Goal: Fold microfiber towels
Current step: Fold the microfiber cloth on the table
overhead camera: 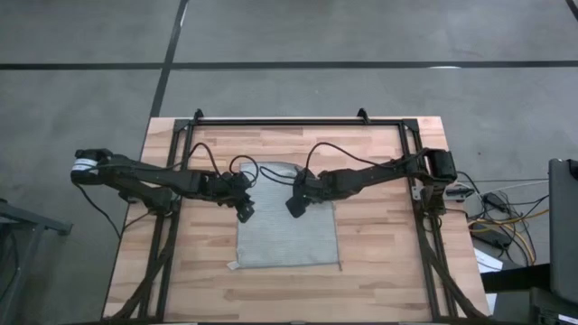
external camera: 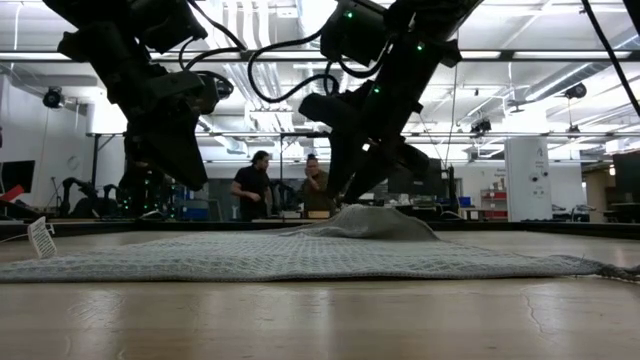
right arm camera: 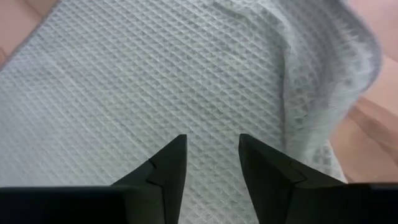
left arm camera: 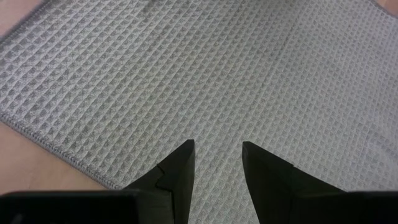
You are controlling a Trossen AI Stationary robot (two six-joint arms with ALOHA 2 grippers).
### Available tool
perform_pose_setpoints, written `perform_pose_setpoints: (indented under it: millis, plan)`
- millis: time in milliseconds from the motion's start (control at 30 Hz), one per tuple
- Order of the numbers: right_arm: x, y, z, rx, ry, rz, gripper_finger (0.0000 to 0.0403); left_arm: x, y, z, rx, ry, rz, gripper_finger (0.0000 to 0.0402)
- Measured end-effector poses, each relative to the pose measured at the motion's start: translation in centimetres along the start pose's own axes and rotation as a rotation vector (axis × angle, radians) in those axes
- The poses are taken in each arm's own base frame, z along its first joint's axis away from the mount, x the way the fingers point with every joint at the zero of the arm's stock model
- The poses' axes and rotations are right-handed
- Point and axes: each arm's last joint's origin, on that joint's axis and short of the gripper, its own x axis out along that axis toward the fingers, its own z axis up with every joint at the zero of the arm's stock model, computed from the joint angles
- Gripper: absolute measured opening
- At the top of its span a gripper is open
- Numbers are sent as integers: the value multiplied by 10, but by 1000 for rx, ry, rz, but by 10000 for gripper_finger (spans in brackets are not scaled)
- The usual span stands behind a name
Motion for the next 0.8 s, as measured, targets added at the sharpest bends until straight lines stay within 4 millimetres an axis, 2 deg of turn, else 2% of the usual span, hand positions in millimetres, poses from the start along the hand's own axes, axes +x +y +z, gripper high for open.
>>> perform_pose_setpoints:
  millis: [167, 333, 500, 800]
  plan:
    - [-1, -3, 1, -7, -21, -41, 132, 0, 0, 0, 0, 0, 0, 138]
    - [-10, -12, 12, -11, -73, -122, 127, 0, 0, 0, 0, -1, 0, 138]
    - [-8, -33, 25, 2, -61, -224, 127, 0, 0, 0, 0, 0, 0, 138]
    - [-9, -63, 58, 18, -102, -232, 106, 0, 0, 0, 0, 0, 0, 138]
